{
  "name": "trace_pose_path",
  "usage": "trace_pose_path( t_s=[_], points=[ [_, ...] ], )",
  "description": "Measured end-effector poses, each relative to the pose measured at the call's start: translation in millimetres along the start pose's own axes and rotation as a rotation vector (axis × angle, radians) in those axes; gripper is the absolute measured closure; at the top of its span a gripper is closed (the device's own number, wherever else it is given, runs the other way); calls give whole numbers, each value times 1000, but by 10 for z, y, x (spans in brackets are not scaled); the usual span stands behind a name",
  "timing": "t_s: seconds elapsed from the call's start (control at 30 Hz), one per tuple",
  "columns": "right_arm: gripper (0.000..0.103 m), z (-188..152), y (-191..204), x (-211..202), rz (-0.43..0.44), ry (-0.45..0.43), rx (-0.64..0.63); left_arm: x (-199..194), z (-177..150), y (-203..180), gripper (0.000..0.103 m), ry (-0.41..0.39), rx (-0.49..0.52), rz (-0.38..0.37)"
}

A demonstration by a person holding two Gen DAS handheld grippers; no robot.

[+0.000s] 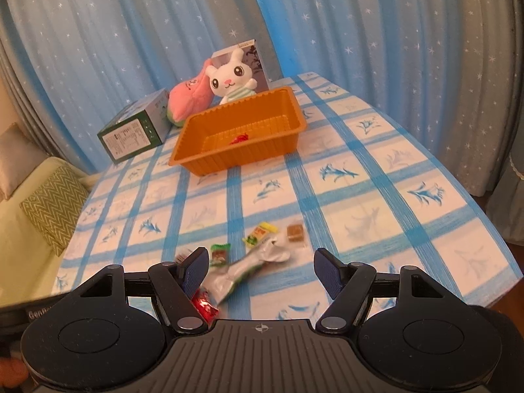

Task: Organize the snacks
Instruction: 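Grasp the red wafer packet with the left tool while the right tool grasps a red candy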

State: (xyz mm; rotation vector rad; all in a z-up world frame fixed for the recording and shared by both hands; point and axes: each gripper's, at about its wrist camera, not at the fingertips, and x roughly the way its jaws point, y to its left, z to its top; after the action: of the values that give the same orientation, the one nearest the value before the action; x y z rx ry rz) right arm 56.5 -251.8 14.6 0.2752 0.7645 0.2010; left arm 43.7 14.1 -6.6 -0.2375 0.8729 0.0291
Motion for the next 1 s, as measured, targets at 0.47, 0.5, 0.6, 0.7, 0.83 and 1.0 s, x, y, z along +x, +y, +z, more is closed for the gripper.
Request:
trace_pose_path(
  t_s=[0.47,0.5,0.6,0.7,0.83,1.0],
  points=[
    [32,-135,-93,160,-23,38,-5,293,-211,-91,30,69,-38,-23],
    [32,-139,-99,169,-24,38,-5,327,-219,-108,32,73,-37,-23],
    [32,-144,-119,205,-29,43,-4,428,-245,-161,43,73,-50,-37],
    [32,-147,-152,246,-35,51,5,527,-261,-218,52,68,-49,-42],
    [32,-146,-212,309,-44,62,16,682,-284,-262,60,87,-49,-46],
    [32,-150,-263,378,-51,76,22,765,-315,-291,74,97,-1,-35]
  ],
)
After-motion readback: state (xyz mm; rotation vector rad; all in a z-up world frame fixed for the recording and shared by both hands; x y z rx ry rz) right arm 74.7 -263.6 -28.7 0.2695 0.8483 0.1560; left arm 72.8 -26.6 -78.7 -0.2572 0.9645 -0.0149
